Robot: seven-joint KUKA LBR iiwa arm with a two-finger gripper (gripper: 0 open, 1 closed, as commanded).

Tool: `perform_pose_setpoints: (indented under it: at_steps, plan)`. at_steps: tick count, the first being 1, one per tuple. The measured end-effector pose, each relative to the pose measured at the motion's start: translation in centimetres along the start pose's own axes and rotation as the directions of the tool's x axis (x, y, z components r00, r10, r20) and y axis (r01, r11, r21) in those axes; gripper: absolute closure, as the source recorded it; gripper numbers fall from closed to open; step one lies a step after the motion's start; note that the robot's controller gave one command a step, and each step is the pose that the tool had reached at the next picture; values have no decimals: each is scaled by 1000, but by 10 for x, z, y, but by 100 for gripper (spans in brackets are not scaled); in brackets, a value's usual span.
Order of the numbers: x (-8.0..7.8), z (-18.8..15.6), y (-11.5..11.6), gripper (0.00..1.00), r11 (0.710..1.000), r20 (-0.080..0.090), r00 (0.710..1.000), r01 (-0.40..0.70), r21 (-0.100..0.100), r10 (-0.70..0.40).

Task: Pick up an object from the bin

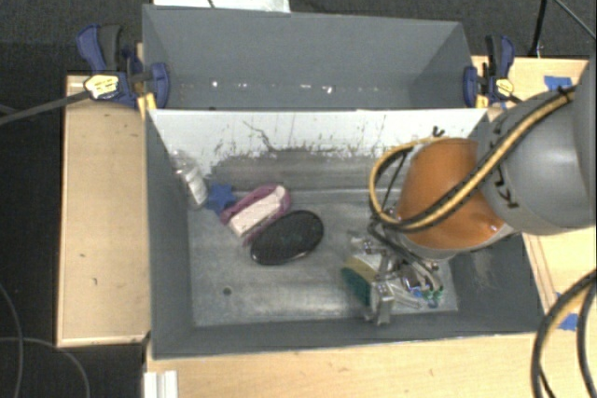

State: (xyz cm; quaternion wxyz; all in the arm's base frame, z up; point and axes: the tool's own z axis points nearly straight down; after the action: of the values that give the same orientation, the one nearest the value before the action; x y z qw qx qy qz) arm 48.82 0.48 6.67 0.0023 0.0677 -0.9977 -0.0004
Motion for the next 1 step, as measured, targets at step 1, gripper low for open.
perform_pose_setpoints:
  at_steps: [1]
  plan:
    - [-3, -3, 0, 100, 1000, 7, 1000, -1, 1, 1]
